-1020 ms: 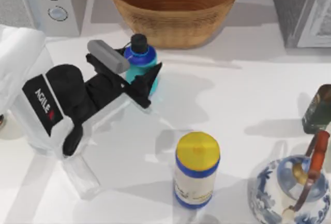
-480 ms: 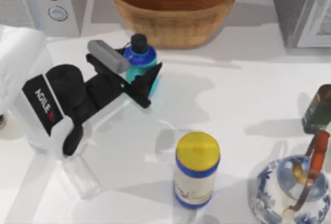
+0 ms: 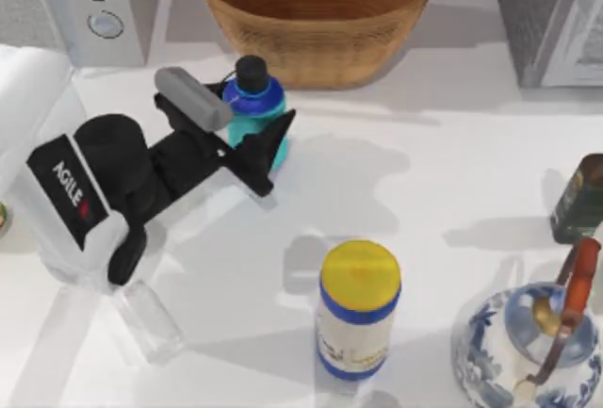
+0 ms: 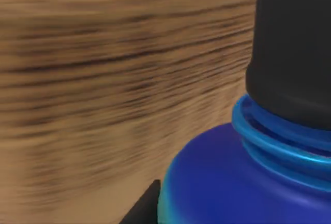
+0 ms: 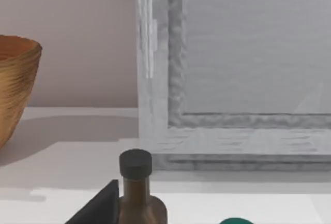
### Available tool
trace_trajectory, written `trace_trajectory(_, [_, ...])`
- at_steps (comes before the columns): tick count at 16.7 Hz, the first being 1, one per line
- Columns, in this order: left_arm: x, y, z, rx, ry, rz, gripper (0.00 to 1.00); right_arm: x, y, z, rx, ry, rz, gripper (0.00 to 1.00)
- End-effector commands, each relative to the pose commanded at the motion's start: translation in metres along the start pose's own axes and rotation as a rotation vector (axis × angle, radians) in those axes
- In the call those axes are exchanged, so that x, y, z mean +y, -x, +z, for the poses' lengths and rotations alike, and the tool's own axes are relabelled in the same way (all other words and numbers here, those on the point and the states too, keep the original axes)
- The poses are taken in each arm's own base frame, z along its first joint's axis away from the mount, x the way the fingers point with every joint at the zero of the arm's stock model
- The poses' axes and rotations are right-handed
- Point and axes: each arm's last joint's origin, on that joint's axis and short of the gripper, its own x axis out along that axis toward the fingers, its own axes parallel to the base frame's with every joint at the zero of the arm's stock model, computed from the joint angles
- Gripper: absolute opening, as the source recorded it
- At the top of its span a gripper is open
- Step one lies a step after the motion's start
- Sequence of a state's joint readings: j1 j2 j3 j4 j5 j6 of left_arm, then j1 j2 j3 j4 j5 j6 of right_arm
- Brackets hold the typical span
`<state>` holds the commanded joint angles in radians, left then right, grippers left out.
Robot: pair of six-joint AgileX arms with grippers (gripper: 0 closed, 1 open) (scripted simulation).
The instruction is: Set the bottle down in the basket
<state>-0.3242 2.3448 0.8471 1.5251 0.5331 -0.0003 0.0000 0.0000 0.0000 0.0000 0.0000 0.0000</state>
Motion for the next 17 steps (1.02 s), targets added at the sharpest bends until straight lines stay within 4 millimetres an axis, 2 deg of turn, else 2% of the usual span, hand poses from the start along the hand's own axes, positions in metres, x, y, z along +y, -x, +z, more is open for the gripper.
trace_trajectory(7, [-0.004,0.055,0.069,-0.057,-0.043,0.002,0.00,0.000,0.000,0.000,0.000,0.000,0.000,1.00])
trace_trajectory(14, [0.005,0.109,0.087,-0.018,-0.036,0.007,0.00,0.000,0.000,0.000,0.000,0.000,0.000,1.00])
trace_trajectory(17, [0.004,0.130,0.087,0.022,-0.003,0.019,0.00,0.000,0.000,0.000,0.000,0.000,0.000,1.00])
